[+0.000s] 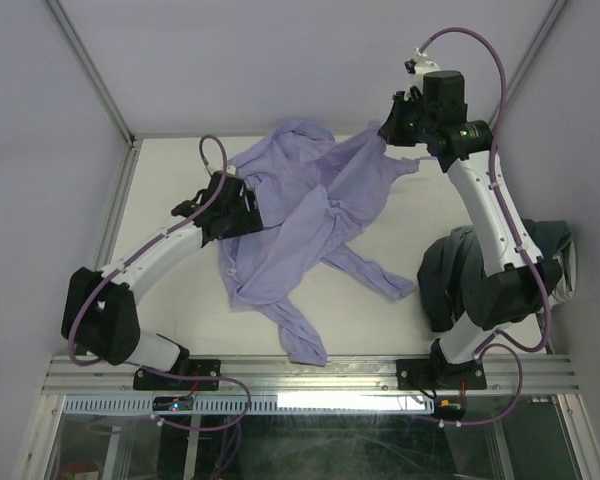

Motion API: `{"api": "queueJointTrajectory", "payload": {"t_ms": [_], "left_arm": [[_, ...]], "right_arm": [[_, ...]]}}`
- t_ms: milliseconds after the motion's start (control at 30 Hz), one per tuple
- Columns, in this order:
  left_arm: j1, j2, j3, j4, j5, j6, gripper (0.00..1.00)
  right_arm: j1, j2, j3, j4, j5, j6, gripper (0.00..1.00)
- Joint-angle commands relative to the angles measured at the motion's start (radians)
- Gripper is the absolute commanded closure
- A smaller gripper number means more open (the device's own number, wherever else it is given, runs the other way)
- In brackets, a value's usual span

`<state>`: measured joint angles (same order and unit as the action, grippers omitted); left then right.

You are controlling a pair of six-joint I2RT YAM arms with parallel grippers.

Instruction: Zip up the jacket

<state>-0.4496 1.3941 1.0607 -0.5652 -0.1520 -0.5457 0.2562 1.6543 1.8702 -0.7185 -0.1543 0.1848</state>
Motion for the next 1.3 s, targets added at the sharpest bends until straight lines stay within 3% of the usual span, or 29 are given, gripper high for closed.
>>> {"api": "queueJointTrajectory", "payload": {"t_ms": [0,167,333,667,900,1167,1267], "left_arm": [[0.011,0.146,0.04,0.083,0.058,0.009,0.34],[0.032,0.334,0.111,0.085,0.066,0.024,0.36],[0.106,0.484,0.231,0.011,-0.073,0.072,0.36],[0.371,0.496,0.346,-0.027,-0.255,0.151,0.34],[0.329,0.304,0.316,-0.03,-0.144,0.169,0.26],[0.192,0.068,0.188,-0.044,0.02,0.089,0.21],[0.134,0.027,0.157,-0.044,0.082,0.04,0.21]], "right_arm": [[-0.001,-0.058,0.035,-0.106,0.145,-0.096,1.0],[-0.008,-0.097,0.068,-0.157,0.264,-0.161,1.0],[-0.009,-0.119,0.076,-0.198,0.338,-0.196,1.0],[-0.022,-0.171,0.024,-0.239,0.503,-0.219,1.0],[0.002,-0.133,0.065,-0.304,0.276,-0.184,1.0],[0.241,0.032,0.103,-0.236,-0.002,-0.055,1.0],[0.329,0.14,0.17,-0.202,-0.14,-0.034,0.83]]}}
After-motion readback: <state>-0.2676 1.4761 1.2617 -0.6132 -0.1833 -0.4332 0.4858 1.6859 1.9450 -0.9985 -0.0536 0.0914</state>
